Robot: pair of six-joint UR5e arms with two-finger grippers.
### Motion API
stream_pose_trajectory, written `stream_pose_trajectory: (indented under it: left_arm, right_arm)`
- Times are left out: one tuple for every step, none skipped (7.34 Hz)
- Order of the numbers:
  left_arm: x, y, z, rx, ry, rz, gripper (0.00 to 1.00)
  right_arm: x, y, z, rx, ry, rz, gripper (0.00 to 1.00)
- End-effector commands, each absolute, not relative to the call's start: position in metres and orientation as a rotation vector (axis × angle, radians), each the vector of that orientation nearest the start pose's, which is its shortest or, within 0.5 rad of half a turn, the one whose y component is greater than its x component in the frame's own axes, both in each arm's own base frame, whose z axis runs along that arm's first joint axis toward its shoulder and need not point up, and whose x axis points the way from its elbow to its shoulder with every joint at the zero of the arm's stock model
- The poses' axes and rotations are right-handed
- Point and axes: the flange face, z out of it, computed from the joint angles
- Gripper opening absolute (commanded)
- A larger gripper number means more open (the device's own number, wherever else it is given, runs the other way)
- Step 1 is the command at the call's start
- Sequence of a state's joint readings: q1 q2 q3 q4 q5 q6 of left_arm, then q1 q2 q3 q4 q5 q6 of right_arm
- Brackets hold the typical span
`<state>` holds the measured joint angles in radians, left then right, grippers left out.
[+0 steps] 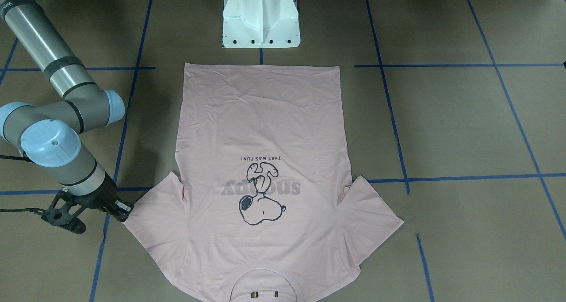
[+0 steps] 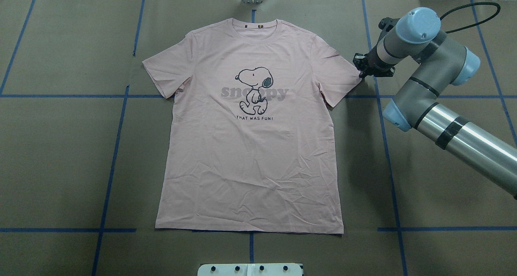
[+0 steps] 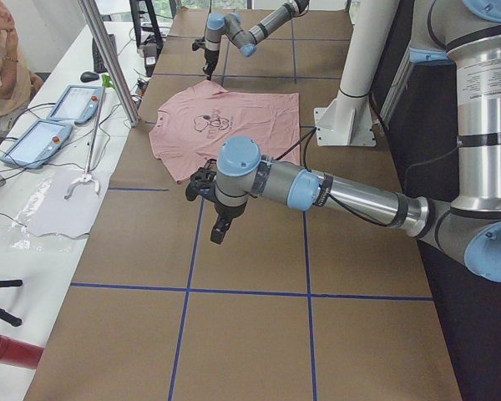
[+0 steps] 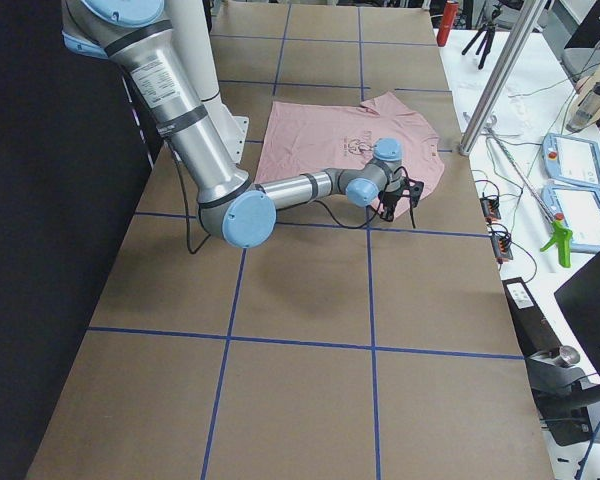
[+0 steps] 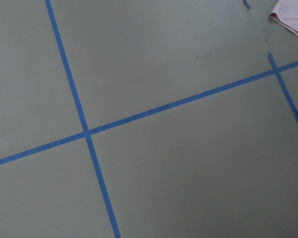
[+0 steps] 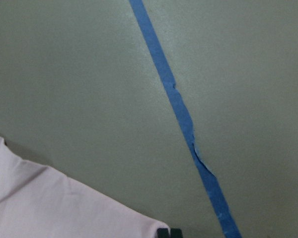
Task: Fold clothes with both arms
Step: 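Move the right gripper in over the pink shirt's sleeve nearest it, then move the right gripper to the shoulder seam while the left arm reaches in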
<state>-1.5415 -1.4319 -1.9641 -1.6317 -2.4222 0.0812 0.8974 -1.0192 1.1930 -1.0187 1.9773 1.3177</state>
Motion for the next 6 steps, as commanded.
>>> stream_pose_trajectory:
  left_arm:
    - [-0.046, -0.437, 0.515, 0.320, 0.838, 0.237, 1.00]
    - [-0.046, -0.437, 0.514, 0.323, 0.837, 0.238, 1.00]
    - [-0.046, -0.437, 0.513, 0.324, 0.837, 0.239, 1.00]
    - [-0.046, -0.436, 0.511, 0.327, 0.837, 0.240, 1.00]
    - [-0.046, -0.437, 0.512, 0.324, 0.837, 0.239, 1.00]
    - [-0.046, -0.436, 0.512, 0.324, 0.837, 0.239, 1.00]
  right_arm:
    - [-0.395, -0.645, 0.433, 0.083, -0.853, 0.457, 0.00]
    - [-0.402, -0.654, 0.391, 0.106, -0.893, 0.447, 0.00]
    - [-0.420, -0.655, 0.358, 0.093, -0.927, 0.479, 0.00]
    - [-0.446, -0.651, 0.326, 0.067, -0.959, 0.528, 0.00]
    - [-0.466, -0.653, 0.308, 0.083, -0.939, 0.556, 0.00]
    - [-0.493, -0.664, 0.291, 0.118, -0.913, 0.568, 0.00]
